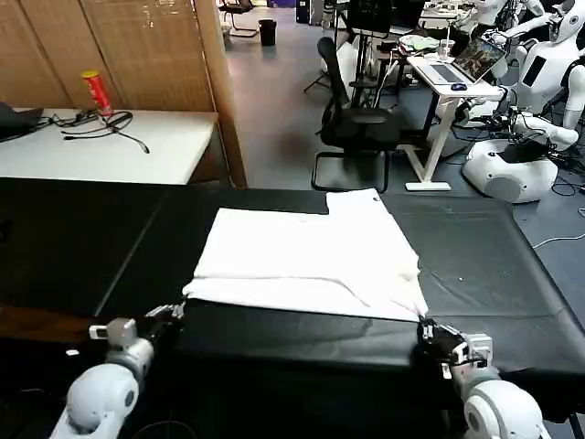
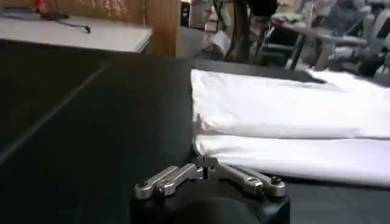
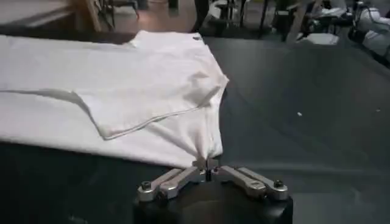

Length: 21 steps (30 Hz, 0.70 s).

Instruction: Fold and organize the clothes.

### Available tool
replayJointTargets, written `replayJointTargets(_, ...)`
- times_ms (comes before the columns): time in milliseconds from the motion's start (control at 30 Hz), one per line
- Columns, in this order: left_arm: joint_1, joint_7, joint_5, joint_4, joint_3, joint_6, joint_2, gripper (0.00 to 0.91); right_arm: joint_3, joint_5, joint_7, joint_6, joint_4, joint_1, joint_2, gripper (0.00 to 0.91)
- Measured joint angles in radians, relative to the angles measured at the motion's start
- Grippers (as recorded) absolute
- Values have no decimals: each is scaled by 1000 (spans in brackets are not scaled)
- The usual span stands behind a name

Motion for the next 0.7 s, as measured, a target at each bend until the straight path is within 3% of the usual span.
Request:
replayJointTargets(133, 83, -4, 20, -79, -26, 7, 2, 0, 0, -6, 16, -34, 50, -46, 4, 39)
replayJointTargets(467, 249, 6, 41, -178, -87, 11, 22, 0, -3, -35, 30, -37, 130, -119, 26, 49)
replayJointTargets(500, 260, 7, 40, -182, -94, 11, 22, 848, -3, -35, 30, -37, 134, -122, 27, 137)
replayJointTargets(533, 270, 8, 40, -185, -100, 11, 22, 878, -3, -35, 30, -37, 138, -126, 29, 137)
replayJointTargets(567, 279, 9, 39, -188, -106, 14, 20, 878, -3, -35, 30, -37, 143, -130, 30, 878)
replayJointTargets(700, 307, 7, 44, -205, -119, 33, 10, 878, 1, -38, 27, -37, 169, -150, 27, 878)
